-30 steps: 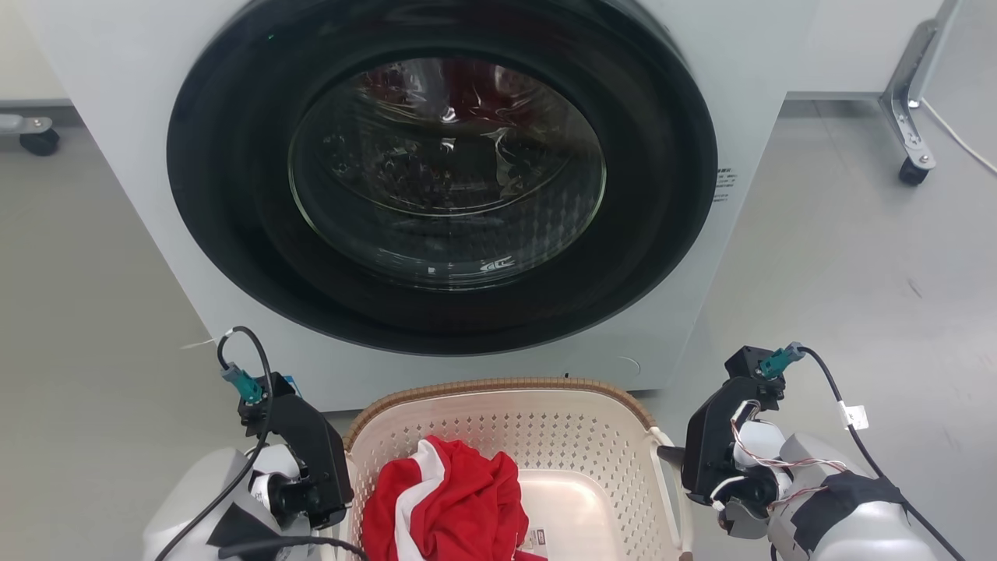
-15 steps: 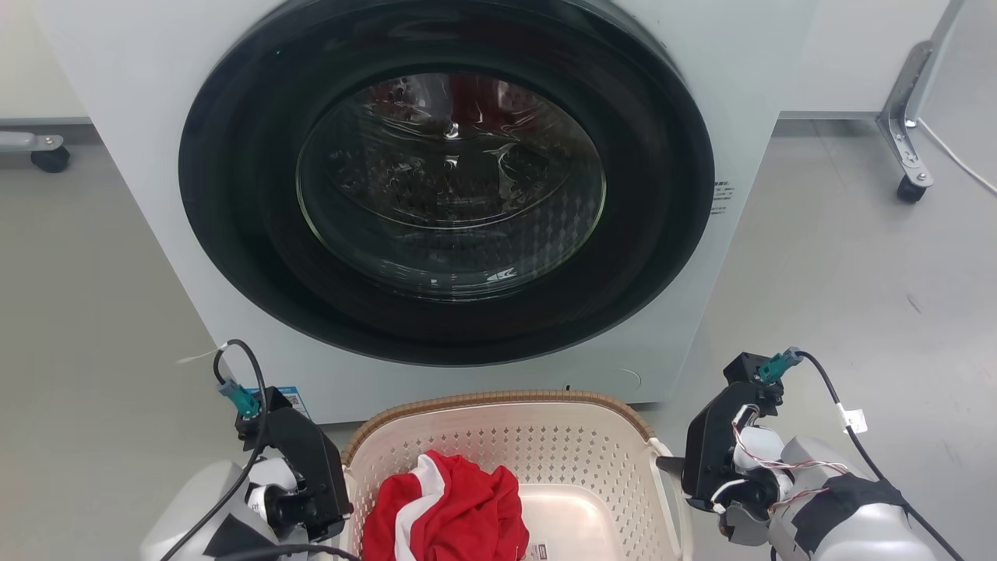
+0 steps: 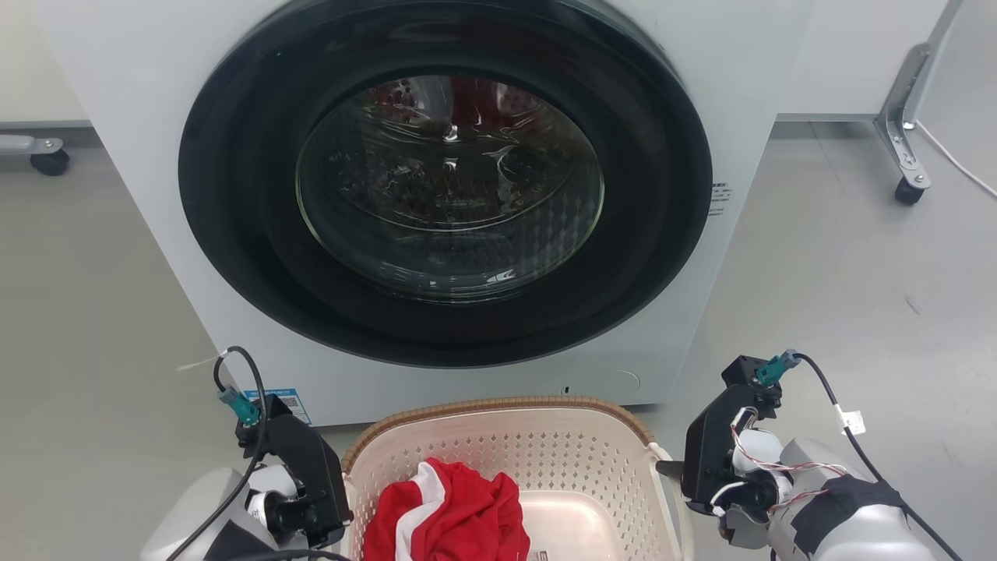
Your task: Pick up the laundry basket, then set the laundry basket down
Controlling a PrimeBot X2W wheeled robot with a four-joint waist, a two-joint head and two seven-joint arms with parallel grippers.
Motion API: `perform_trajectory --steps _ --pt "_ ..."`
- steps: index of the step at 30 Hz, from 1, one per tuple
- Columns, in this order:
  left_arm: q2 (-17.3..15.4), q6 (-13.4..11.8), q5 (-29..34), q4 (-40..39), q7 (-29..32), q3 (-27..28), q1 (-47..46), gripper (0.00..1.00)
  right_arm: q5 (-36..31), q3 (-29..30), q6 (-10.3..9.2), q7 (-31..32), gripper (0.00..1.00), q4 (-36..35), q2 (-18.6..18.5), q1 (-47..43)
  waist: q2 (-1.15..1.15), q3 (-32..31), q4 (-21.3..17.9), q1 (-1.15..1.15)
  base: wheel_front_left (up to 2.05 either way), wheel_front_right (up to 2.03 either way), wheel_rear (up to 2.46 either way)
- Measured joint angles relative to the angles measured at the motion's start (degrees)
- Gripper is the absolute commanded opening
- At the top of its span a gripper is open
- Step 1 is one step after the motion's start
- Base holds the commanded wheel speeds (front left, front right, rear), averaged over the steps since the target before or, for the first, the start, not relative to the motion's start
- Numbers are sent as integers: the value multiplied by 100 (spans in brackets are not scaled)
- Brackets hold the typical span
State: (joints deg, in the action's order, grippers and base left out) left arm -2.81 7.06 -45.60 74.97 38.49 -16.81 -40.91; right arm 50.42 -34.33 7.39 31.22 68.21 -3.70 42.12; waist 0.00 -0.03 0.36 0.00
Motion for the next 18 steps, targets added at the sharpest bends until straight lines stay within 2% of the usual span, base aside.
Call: perform_trajectory --steps 18 --pt "1 0 -4 2 -78 -23 0 0 58 -103 0 -31 0 19 0 2 0 -3 -25 0 0 0 0"
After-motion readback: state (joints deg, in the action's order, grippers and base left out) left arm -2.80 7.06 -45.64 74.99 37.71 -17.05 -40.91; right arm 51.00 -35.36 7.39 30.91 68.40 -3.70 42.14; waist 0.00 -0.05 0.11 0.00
